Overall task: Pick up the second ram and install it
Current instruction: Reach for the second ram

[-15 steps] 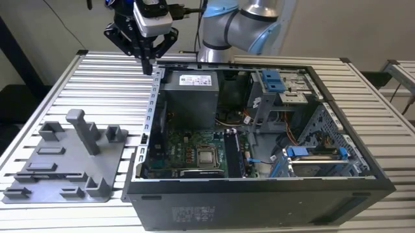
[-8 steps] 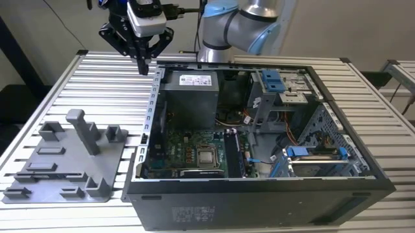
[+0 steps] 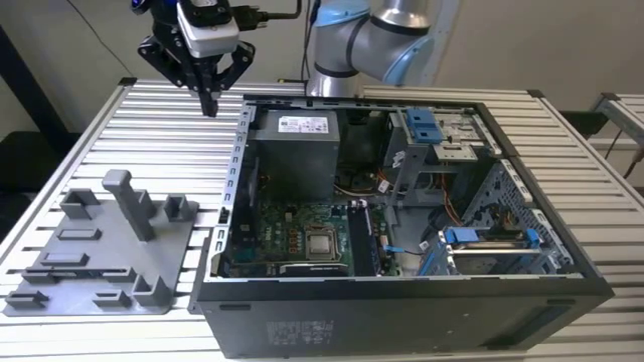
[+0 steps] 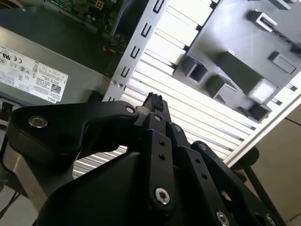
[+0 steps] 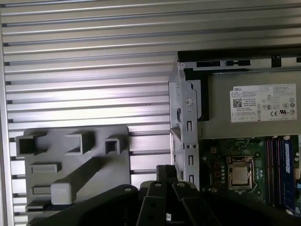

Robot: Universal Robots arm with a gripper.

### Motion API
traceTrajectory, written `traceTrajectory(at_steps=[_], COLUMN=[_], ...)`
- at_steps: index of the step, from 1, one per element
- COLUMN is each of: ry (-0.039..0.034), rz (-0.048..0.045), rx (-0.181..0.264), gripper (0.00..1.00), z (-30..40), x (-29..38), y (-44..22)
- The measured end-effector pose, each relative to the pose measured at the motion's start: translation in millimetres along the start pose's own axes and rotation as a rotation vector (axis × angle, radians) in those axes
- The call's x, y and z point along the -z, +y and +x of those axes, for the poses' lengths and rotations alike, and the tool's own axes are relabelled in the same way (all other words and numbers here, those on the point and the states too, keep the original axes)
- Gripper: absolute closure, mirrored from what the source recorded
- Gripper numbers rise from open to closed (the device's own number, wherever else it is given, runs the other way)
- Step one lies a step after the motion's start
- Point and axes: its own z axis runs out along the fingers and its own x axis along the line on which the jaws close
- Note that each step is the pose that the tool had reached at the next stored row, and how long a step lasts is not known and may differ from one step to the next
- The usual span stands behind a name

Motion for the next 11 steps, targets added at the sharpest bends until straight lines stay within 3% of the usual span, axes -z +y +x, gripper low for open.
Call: traceTrajectory(at_steps=[11], ry=[0.0002], rz=[0.0], rx=[0.0], gripper=[0.89], z=[21.3], x=[-0.5], y=[-1.6])
